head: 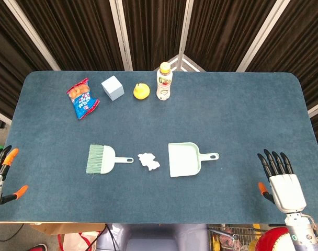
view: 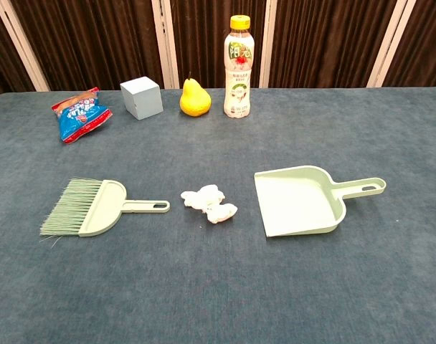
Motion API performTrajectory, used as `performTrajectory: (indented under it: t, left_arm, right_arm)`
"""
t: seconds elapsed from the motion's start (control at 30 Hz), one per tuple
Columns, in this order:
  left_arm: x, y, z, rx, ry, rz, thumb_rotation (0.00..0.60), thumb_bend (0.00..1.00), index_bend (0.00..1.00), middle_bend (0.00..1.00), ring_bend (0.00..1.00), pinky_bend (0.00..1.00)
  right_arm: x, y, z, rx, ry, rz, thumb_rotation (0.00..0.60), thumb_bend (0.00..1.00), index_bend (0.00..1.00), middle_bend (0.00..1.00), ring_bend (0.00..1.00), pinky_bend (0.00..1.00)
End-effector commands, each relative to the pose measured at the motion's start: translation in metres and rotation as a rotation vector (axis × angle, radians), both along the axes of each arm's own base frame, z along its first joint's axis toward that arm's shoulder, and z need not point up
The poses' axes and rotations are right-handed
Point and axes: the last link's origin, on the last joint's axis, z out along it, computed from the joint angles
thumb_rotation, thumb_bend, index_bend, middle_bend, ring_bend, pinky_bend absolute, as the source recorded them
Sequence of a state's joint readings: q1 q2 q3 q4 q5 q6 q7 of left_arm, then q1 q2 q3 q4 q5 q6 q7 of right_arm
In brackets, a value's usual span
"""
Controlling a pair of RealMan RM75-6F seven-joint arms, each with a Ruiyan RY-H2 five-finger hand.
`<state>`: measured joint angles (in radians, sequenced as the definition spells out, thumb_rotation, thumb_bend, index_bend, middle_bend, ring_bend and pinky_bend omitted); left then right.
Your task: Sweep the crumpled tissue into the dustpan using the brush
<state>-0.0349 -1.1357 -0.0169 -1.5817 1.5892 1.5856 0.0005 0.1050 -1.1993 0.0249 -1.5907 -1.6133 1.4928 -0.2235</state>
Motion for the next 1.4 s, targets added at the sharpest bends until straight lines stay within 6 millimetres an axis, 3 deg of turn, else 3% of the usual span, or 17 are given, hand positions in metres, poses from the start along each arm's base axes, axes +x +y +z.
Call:
performTrajectory:
  t: [0.03, 0.57, 0.77, 0.8, 0.87, 0.93, 1.03, 1.13, 1.4]
  left_arm:
    - [0.000, 0.000, 0.000, 0.001, -0.002, 0.000, 0.600, 0.00, 0.00, 0.00, 0.00, 0.07]
    - [0.000, -0.001, -0.001, -0.004, -0.002, 0.003, 0.600, 0.00, 0.00, 0.00, 0.00, 0.07]
    - [0.001, -0.001, 0.000, -0.008, -0.009, 0.006, 0.600, 0.00, 0.00, 0.00, 0.00, 0.07]
    - [0.001, -0.001, 0.000, -0.011, -0.010, 0.005, 0.600, 0.00, 0.00, 0.00, 0.00, 0.07]
    - [0.001, -0.001, 0.000, -0.010, -0.014, 0.005, 0.600, 0.00, 0.00, 0.00, 0.00, 0.07]
    - [0.001, -0.001, 0.001, -0.008, -0.020, 0.006, 0.600, 0.00, 0.00, 0.00, 0.00, 0.07]
    - [0.001, -0.001, 0.001, -0.011, -0.025, 0.012, 0.600, 0.00, 0.00, 0.00, 0.00, 0.07]
    - [0.001, 0.000, 0.000, -0.015, -0.025, 0.017, 0.600, 0.00, 0.00, 0.00, 0.00, 0.07]
    - [0.002, 0.001, -0.002, -0.021, -0.027, 0.025, 0.600, 0.00, 0.00, 0.00, 0.00, 0.07]
  right_arm:
    - [-0.001, 0.000, 0.000, -0.003, -0.001, 0.003, 0.600, 0.36, 0.00, 0.00, 0.00, 0.00]
    - [-0.005, -0.004, 0.002, 0.002, -0.016, 0.002, 0.600, 0.36, 0.00, 0.00, 0.00, 0.00]
    - [0.009, -0.008, -0.003, -0.001, -0.037, 0.009, 0.600, 0.36, 0.00, 0.00, 0.00, 0.00]
    - [0.011, -0.011, -0.003, -0.005, -0.038, 0.010, 0.600, 0.36, 0.00, 0.00, 0.00, 0.05]
    - [0.014, -0.018, -0.001, -0.025, -0.026, 0.022, 0.600, 0.36, 0.00, 0.05, 0.09, 0.24]
    - [0.019, -0.029, -0.002, -0.030, -0.040, 0.029, 0.600, 0.36, 0.00, 0.27, 0.35, 0.53]
    - [0.025, -0.043, -0.006, -0.024, -0.051, 0.028, 0.600, 0.36, 0.00, 0.58, 0.65, 0.76]
    - [0.031, -0.056, -0.014, -0.004, -0.036, 0.026, 0.600, 0.36, 0.02, 0.73, 0.78, 0.85]
    - [0.044, -0.086, -0.049, 0.066, 0.034, 0.006, 0.600, 0.36, 0.21, 0.84, 0.88, 0.92]
